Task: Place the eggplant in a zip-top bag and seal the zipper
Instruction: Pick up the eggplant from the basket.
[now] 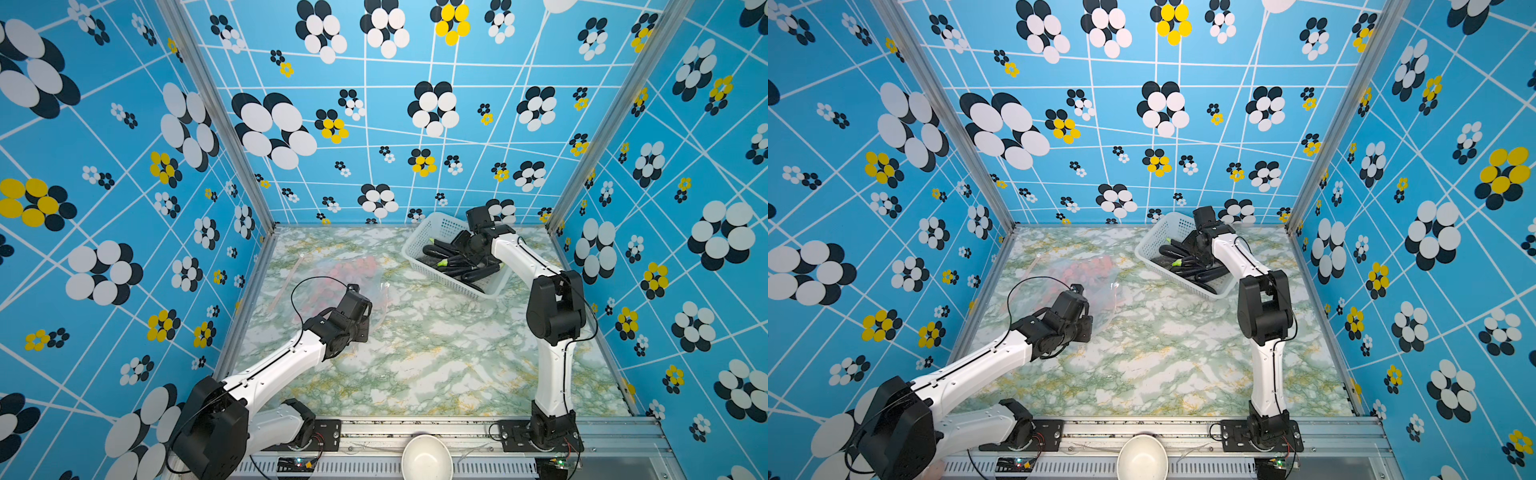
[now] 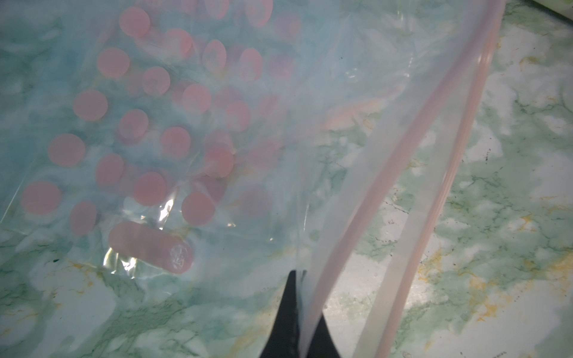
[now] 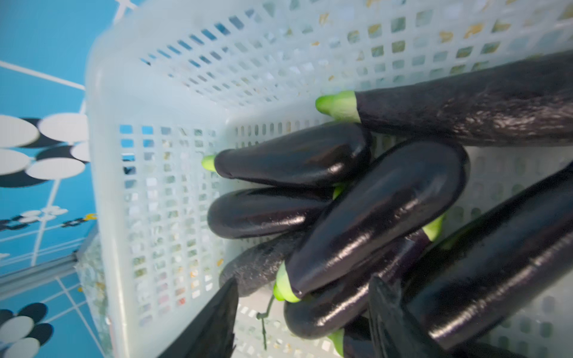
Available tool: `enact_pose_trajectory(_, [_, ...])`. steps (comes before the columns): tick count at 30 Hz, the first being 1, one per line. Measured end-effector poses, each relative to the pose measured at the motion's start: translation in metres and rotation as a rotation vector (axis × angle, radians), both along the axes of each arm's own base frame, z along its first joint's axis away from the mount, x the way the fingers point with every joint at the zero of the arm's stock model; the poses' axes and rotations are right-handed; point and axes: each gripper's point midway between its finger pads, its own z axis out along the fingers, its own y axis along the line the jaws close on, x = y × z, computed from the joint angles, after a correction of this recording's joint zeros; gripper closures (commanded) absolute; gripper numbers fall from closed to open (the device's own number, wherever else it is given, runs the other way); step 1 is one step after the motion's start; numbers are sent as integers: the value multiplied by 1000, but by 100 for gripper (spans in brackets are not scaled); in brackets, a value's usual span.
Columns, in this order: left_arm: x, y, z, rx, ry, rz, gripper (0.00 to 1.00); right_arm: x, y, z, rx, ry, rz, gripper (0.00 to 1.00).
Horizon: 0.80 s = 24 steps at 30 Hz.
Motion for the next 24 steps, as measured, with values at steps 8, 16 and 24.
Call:
enact_pose_trajectory(8, [0,-1,-5,4,12,-1,100,13,-1,-15,81,-9,-112,30])
enact_pose_trajectory(16, [2,-2,-4,-1,5,-2,100,13,-4,-42,104,39,-170,30])
enact_pose_trajectory(24, [2,-4,-9,6,21,-9,100,19,-11,-48,132,39,-210,30])
